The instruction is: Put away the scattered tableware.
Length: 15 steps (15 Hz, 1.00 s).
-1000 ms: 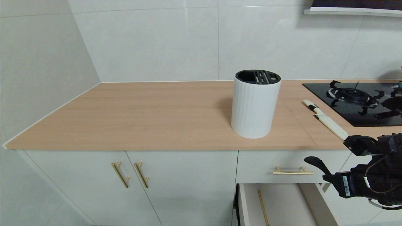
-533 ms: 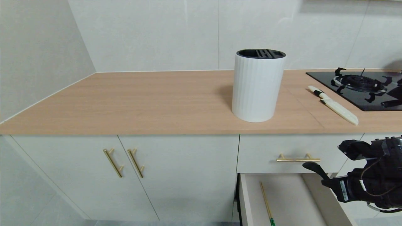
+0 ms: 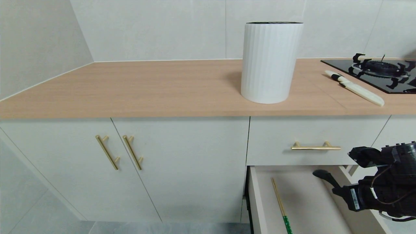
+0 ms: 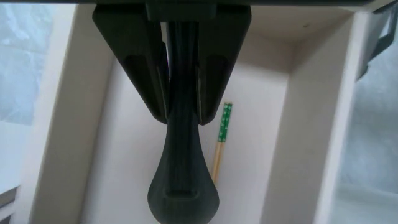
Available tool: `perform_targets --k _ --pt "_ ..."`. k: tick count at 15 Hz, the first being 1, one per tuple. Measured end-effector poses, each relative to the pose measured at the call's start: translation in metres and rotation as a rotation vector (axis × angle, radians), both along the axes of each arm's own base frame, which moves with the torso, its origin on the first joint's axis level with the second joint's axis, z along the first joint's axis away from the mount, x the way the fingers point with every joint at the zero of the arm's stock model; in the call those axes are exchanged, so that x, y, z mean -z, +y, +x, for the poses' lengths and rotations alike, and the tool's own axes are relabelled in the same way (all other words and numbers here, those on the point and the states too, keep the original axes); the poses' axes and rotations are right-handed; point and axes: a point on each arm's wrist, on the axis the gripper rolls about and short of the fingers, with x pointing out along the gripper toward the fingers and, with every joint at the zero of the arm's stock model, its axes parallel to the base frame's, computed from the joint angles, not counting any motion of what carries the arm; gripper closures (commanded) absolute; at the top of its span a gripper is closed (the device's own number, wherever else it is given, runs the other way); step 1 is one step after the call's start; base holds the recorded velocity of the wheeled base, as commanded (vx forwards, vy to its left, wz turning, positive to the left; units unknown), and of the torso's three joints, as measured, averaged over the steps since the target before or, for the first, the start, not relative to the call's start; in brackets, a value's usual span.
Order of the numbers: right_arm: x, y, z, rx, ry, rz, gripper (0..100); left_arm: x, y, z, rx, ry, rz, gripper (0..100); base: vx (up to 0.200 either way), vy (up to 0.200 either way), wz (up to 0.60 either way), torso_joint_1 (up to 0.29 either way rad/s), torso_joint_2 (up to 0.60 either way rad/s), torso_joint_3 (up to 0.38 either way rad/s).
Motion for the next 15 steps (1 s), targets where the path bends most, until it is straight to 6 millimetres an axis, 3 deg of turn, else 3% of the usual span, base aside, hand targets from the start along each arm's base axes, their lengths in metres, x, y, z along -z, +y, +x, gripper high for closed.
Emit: perform_targets --k 5,9,15 --pt "0.001 0.000 0.001 0.000 0.007 -0.001 100 0.000 0.000 0.000 0.000 0.000 0.000 0 0.000 0.000 0.00 -0.067 0.32 0.253" --pt "0.003 0.001 0.005 0.002 -0.006 -0.001 100 0.000 0.000 0.000 0.000 0.000 0.000 0 0.000 0.000 0.00 -0.001 0.02 0.010" --pt "0.026 0.004 0.025 0.024 0.035 -0.012 100 0.000 0.000 0.000 -0.001 0.000 0.000 0 0.000 0.000 0.00 0.000 0.00 0.000"
